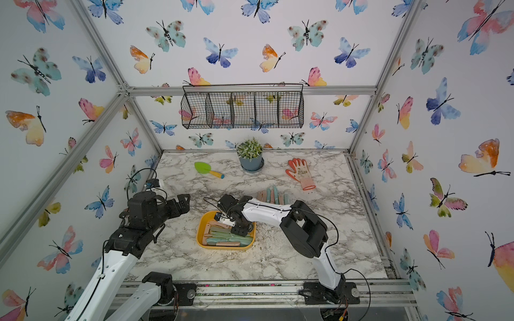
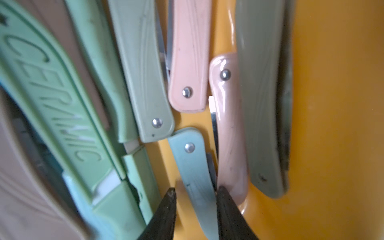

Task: Take the fruit knife out of the storage box
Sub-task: Pick up the fruit knife from the storage box.

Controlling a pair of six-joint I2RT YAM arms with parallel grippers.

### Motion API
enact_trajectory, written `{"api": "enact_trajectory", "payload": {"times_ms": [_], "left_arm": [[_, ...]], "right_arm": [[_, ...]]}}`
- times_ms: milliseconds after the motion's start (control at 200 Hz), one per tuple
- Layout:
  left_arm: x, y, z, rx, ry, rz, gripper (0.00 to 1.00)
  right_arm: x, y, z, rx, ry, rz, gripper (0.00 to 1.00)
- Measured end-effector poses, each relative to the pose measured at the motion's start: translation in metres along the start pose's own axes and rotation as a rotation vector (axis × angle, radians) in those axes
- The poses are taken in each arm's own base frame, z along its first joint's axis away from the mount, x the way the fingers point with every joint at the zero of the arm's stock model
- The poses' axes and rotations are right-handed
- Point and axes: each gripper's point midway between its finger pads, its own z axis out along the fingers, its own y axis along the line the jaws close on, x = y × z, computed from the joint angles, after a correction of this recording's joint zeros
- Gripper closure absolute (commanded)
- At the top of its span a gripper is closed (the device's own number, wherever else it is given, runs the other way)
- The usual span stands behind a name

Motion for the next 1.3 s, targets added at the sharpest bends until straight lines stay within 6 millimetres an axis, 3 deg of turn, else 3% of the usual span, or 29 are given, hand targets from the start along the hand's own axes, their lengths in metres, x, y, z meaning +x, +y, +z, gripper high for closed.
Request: {"api": "enact_trajectory", "payload": {"times_ms": [380, 851, 1297], "left_arm": [[-0.0003, 0.0000, -0.0005, 0.000, -0.002, 0.000, 0.02], [-0.0003, 0.0000, -0.0005, 0.000, -0.002, 0.000, 0.02], [-0.0003, 0.0000, -0.0005, 0.000, -0.002, 0.000, 0.02]], "right_arm": [[0.0014, 0.0036, 0.0072, -0.027, 0.032, 0.000, 0.62], [0.0016, 0.0045, 0.0077, -0.035, 0.042, 0.019, 0.76], [-0.0028, 0.0029, -0.0009, -0.030, 0.016, 0.025, 0.77]]}}
